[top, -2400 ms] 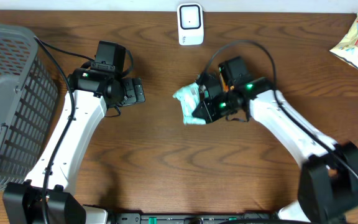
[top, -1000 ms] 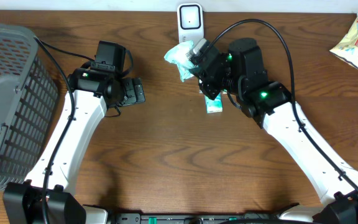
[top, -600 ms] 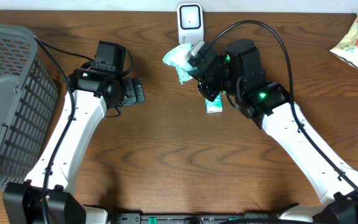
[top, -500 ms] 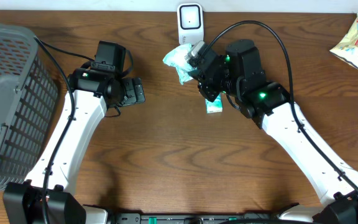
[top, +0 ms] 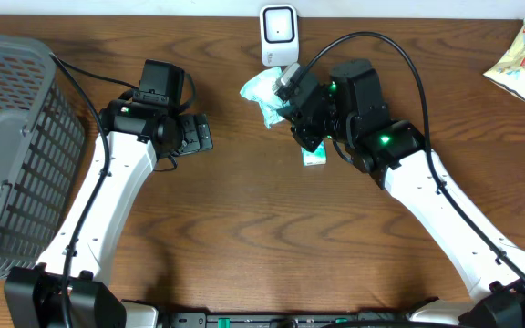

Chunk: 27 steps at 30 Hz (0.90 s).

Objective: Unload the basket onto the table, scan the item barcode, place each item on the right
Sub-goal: 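Lower the wipes pack back down in front of the scanner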

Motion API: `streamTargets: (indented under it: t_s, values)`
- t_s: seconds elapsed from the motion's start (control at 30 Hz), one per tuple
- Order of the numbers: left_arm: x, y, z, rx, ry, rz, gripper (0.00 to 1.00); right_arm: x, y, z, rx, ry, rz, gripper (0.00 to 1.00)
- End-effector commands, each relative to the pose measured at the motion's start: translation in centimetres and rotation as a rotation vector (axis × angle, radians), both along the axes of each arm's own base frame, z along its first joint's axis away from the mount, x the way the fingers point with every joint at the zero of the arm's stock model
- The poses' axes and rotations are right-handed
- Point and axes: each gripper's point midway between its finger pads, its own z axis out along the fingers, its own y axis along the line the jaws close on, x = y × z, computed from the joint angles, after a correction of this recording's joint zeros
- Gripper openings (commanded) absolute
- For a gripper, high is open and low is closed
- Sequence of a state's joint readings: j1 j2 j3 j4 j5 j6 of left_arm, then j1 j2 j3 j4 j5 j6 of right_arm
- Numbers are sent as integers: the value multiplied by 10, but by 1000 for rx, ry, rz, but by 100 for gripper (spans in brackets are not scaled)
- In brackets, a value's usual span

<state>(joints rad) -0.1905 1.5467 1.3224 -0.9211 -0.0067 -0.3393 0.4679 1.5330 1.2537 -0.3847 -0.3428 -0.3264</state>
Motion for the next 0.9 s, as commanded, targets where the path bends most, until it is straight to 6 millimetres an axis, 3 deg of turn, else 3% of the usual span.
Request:
streamTargets:
  t_s: [0.0, 0.17, 0.47, 0.63, 0.77, 0.87]
  values:
    - [1, 4, 1, 15, 0, 4, 98, -6, 1, 10, -1, -13, 19, 1]
    - [1, 4, 1, 15, 0, 4, 98, -15, -4, -12, -43, 73, 19, 1]
    - [1, 4, 1, 15, 0, 4, 98, -51, -29, -97, -239, 399, -3, 1]
    - [1, 4, 1, 15, 0, 4, 98, -44, -82, -133, -470, 470, -280, 1]
    - [1, 4, 1, 15, 0, 4, 98, -33, -145, -127, -697, 381, -590, 1]
    - [1, 4, 1, 15, 0, 4, 98, -34, -171, -119, -772, 342, -746, 1]
